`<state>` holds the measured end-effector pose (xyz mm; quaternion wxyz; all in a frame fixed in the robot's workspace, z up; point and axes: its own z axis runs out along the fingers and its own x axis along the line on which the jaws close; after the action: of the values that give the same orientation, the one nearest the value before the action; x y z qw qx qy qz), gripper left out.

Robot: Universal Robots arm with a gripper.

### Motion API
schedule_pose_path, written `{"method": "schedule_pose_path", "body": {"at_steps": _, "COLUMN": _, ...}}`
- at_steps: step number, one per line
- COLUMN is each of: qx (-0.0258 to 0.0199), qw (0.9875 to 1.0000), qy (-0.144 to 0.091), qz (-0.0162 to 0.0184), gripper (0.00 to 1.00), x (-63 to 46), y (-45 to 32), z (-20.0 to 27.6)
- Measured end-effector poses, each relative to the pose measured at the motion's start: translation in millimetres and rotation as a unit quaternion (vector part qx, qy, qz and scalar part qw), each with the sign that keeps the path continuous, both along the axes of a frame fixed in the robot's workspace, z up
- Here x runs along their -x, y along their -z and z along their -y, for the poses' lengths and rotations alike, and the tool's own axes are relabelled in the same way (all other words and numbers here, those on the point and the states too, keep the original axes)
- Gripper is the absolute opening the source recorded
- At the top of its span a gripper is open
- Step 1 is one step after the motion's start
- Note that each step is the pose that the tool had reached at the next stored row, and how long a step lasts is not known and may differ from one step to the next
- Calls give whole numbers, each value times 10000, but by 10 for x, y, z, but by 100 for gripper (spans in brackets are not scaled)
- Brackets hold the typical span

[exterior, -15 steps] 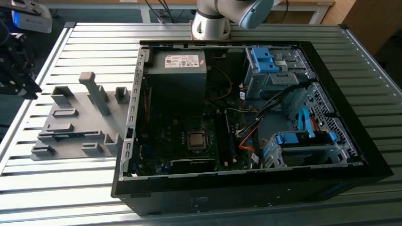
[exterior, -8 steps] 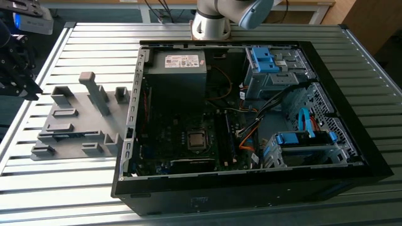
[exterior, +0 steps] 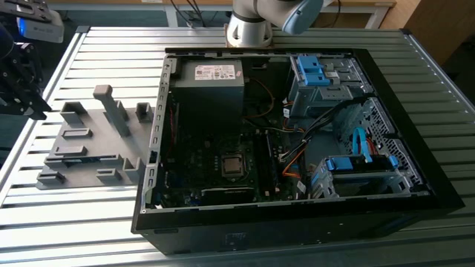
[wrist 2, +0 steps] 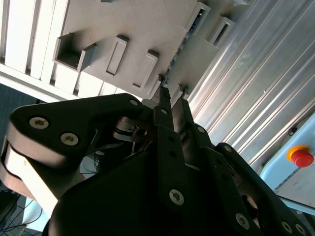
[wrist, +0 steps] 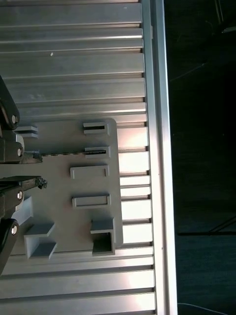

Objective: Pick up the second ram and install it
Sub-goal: 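Pick up the second ram and move it above second insertion slot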

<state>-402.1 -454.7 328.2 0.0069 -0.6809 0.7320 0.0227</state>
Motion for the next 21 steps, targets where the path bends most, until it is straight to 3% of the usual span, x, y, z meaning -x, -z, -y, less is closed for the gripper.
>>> {"method": "schedule_pose_path", "body": {"at_steps": 21, "qx": 0, "qw": 10000, "qy": 0, "qz": 8, "gripper": 25, "x": 1, "y": 58, "z": 1}}
